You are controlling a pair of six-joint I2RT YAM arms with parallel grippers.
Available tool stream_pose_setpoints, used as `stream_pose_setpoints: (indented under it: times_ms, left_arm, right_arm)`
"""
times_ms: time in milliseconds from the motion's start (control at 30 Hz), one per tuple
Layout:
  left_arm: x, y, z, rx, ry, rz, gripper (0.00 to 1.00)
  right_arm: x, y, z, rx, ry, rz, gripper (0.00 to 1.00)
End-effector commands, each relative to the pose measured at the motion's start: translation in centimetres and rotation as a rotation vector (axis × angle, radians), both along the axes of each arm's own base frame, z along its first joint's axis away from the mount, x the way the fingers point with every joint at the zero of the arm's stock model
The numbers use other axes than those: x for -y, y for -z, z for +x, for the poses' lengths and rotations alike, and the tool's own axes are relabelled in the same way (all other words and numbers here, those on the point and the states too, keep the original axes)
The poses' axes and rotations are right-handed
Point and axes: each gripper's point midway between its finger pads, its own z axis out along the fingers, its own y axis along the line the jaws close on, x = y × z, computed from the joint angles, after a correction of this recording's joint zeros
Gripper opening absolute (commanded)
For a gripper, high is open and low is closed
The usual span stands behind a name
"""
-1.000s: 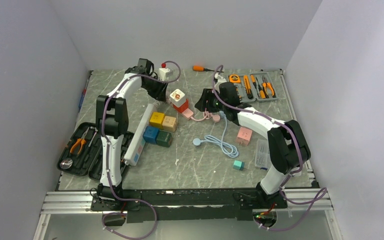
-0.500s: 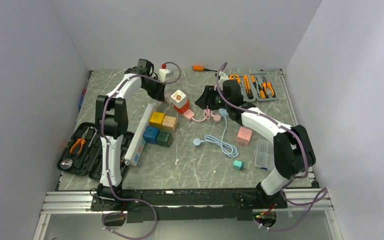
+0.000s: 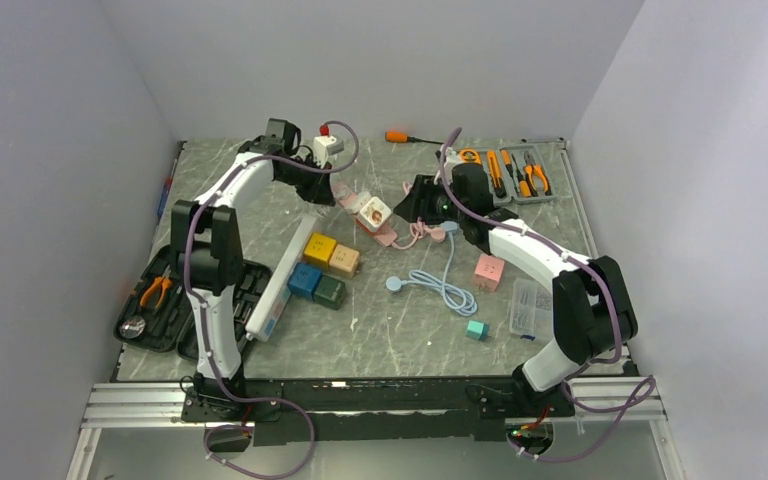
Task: Pull the plug off the socket
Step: Remove the plug from the socket.
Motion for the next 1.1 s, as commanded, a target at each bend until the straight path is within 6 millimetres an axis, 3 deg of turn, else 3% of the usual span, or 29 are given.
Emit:
stream_pose_setpoints:
  times_ms: [0,167,300,500,667,900,1067]
  left_arm:
    - [3.1,-8.9,-2.4,0.167,0.149,-0.201,0.0]
    - [3.6,-10.3,-3.8,0.189,0.224,-0.247,0.0]
    - [3.9,-11.2,-4.8,0.205,0.276,-0.283,0.0]
    - [4.1,-11.6,-5.9,0.201,0.332,-0.314,0.0]
    - [4.3,-12.5,-7.3,0.23,0.393,-0.352,0.0]
    - [4.6,-13.7,-8.2,0.241,0.456,-0.398,0.0]
    - [4.8,-13.7,-7.6,0.24,0.445,-0.398,0.0]
  right_arm:
    - [0.7,-3.2,0.4,0.065,-0.009,0.059,0.57]
    - [1.5,-4.1,1.0,0.082,-0.021,0.077,0.6]
    - [1.9,-6.1,2.6,0.134,-0.032,0.11,0.65]
    - [-1.2,-7.7,5.1,0.172,-0.19,0.166,0.76]
    - [-3.7,-8.3,6.4,0.211,-0.307,0.179,0.78]
    - [-6.3,-8.0,8.1,0.216,-0.466,0.181,0.78]
    - [-8.3,-7.3,7.5,0.207,-0.579,0.188,0.77]
